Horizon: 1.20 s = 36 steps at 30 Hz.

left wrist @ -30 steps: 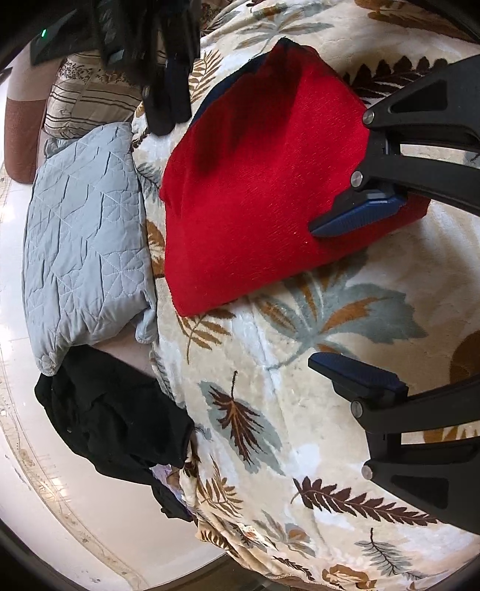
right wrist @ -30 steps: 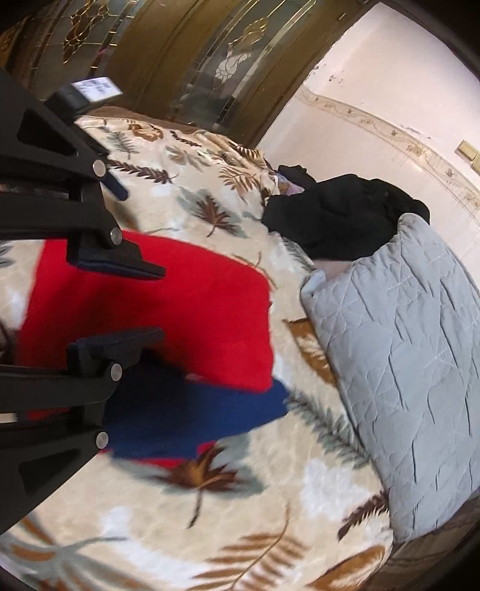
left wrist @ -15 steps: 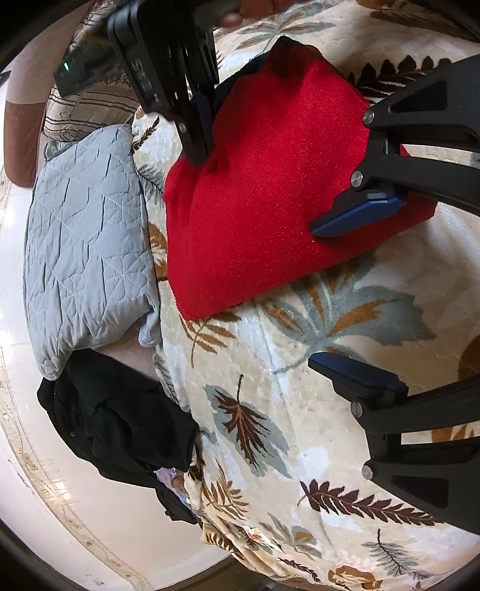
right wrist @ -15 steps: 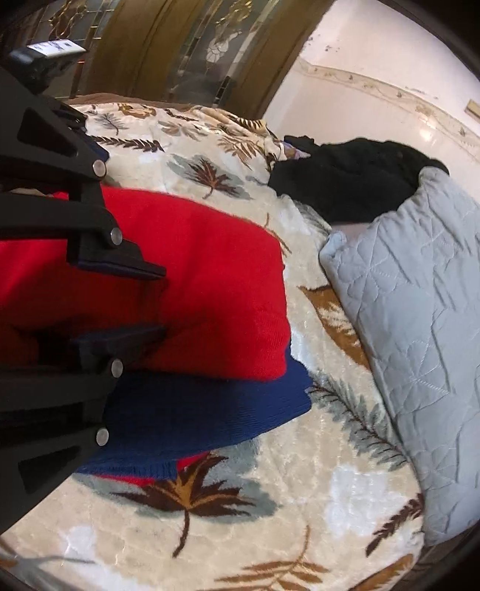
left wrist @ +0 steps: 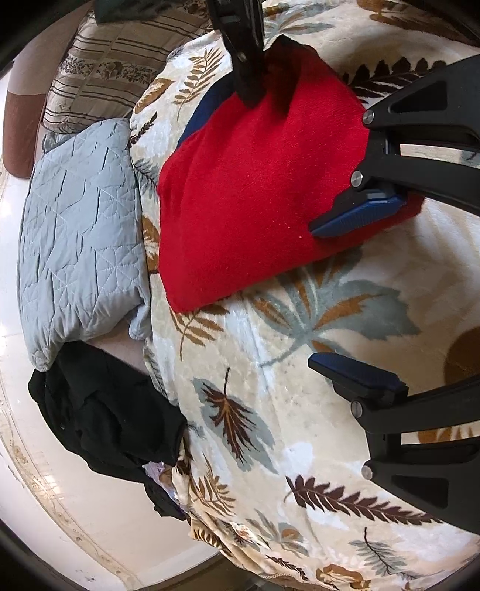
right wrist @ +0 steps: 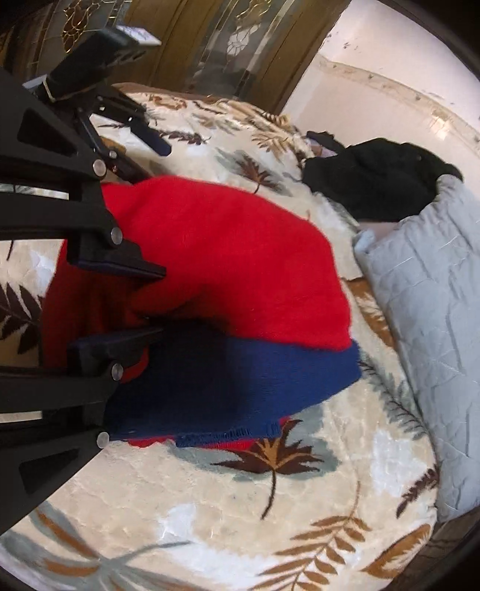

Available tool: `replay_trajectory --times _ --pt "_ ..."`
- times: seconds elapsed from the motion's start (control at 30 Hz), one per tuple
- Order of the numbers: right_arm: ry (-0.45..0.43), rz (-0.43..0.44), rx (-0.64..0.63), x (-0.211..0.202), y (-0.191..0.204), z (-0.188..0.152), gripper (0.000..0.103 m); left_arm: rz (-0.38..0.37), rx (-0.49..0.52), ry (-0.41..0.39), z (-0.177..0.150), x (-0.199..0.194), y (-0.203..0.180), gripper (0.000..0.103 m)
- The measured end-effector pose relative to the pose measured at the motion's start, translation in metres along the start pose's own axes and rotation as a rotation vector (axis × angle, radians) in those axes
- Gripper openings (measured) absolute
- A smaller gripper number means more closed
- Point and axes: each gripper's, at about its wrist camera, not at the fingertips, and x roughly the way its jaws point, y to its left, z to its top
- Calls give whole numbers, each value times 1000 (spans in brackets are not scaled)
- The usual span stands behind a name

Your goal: Fold small clothes

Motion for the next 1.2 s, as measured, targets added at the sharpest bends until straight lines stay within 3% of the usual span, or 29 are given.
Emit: replay_trajectory --times 0.27,0.33,0.37,0.4,0.47,0.77,1.2 --pt "-126 -14 -7 -59 1 -24 30 45 -26 2 0 -27 8 66" --pt "-163 -21 -13 -73 2 -32 50 52 -23 -23 -1 -39 8 66" --pt "-186 -26 -18 -81 2 -37 71 54 -23 -31 -2 -44 8 67" --pt "-218 -17 -22 -88 3 -40 73 55 -24 -41 -3 -50 8 69" --pt "-262 30 -40 -100 2 -46 73 65 -33 -56 -6 -59 10 78" --pt "-287 105 -84 -117 -2 -61 73 97 -71 -95 -7 -77 16 79" --pt "-295 84 -80 -118 -12 -60 73 98 -116 -92 6 -73 12 83"
